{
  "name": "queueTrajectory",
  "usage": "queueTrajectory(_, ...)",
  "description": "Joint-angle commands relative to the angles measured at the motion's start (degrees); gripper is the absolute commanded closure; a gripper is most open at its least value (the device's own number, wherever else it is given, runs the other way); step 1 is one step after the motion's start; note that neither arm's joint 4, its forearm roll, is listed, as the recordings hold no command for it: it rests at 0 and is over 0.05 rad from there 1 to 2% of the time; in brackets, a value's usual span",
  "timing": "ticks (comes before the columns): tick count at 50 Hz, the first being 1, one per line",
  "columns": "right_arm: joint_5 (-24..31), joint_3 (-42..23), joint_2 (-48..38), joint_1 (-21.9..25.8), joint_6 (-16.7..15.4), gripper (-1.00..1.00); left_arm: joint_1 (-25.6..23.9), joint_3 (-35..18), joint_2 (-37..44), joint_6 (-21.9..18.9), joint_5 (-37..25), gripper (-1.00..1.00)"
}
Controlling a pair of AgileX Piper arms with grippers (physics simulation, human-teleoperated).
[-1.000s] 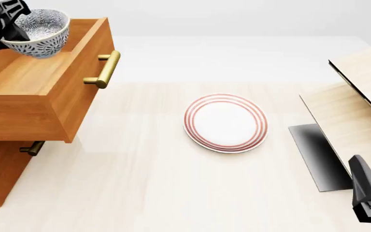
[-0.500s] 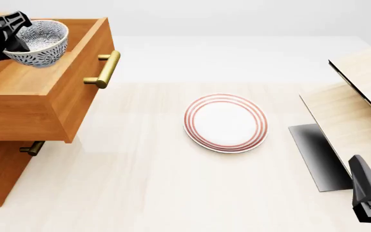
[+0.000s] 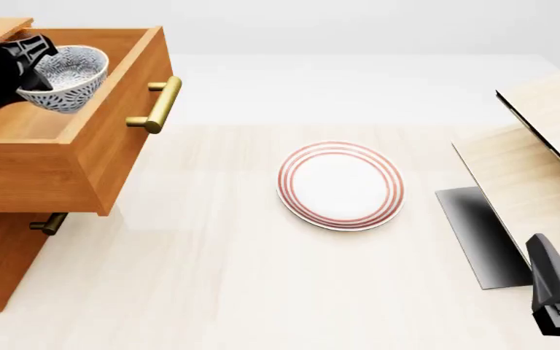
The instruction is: Open the top drawer of the cabinet and put the bowl in it.
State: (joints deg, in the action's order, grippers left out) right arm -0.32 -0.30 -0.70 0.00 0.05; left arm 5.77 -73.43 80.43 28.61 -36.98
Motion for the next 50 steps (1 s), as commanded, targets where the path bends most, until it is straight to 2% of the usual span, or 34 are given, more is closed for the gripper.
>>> queueTrajectory(1, 0.1, 0.1, 0.2, 0.0, 0.0, -1.00, 0.1, 0.5, 1.4, -0.2, 1.5, 1.00)
queueTrajectory(33, 0.1, 0.1, 0.1, 0.0, 0.0, -1.00, 0.4, -0.8, 2.4, -1.4, 1.1, 1.00)
queueTrajectory(34, 0.1, 0.1, 0.1, 0.0, 0.0, -1.00, 0.4, -0.8, 2.3, -1.3, 1.1, -1.00)
queueTrajectory(50, 0.1, 0.1, 0.1, 0.0, 0.0, -1.00, 1.1, -1.4, 1.4, -1.9, -0.2, -1.00)
